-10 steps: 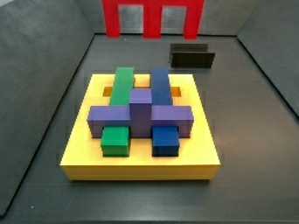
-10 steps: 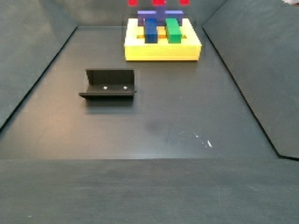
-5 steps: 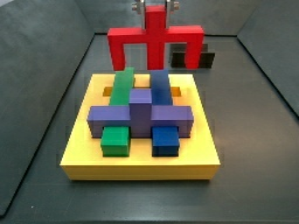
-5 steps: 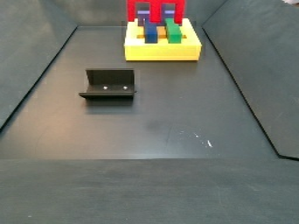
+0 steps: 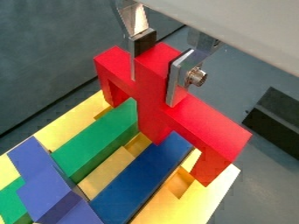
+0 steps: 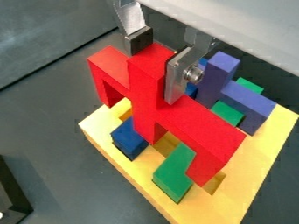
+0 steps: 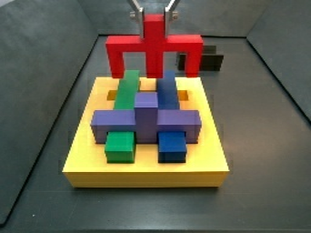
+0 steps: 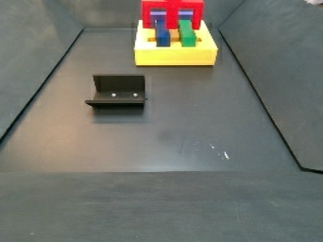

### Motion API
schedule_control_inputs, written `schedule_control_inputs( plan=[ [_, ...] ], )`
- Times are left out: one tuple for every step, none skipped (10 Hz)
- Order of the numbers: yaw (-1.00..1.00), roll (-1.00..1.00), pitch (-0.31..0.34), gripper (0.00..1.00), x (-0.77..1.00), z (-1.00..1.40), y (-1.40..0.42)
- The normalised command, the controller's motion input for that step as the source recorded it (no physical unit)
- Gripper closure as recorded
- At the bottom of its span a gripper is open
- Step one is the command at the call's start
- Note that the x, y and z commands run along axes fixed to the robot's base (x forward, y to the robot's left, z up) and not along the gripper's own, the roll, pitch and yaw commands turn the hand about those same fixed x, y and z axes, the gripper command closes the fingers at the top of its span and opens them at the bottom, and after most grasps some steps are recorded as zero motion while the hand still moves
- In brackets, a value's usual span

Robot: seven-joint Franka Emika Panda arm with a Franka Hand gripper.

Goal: Pick up the red object. Move up. Move to above the board. Insert the red object.
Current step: Insert the red object.

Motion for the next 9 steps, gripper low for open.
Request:
schedule_control_inputs(
  plan=[
    [0.00, 0.00, -0.026, 1.00, 0.04, -0.19, -0.13],
    [0.00, 0.00, -0.030, 1.00, 0.00, -0.16, -0.08],
    [0.00, 0.00, -0.023, 1.00, 0.00, -0.16, -0.10],
    [0.00, 0.01, -0.019, 1.00, -0.01, -0.15, -0.05],
    [0.00, 0.00, -0.011, 1.00, -0.03, -0.10, -0.03],
    [0.00, 0.00, 0.000, 1.00, 0.00, 0.00, -0.05],
    [0.00, 0.03, 0.000, 1.00, -0.03, 0.07, -0.06],
    [0.00, 0.07, 0.000, 1.00, -0.07, 0.10, 0.00],
    [0.00, 0.05, -0.003, 1.00, -0.05, 0.00, -0.02]
  ],
)
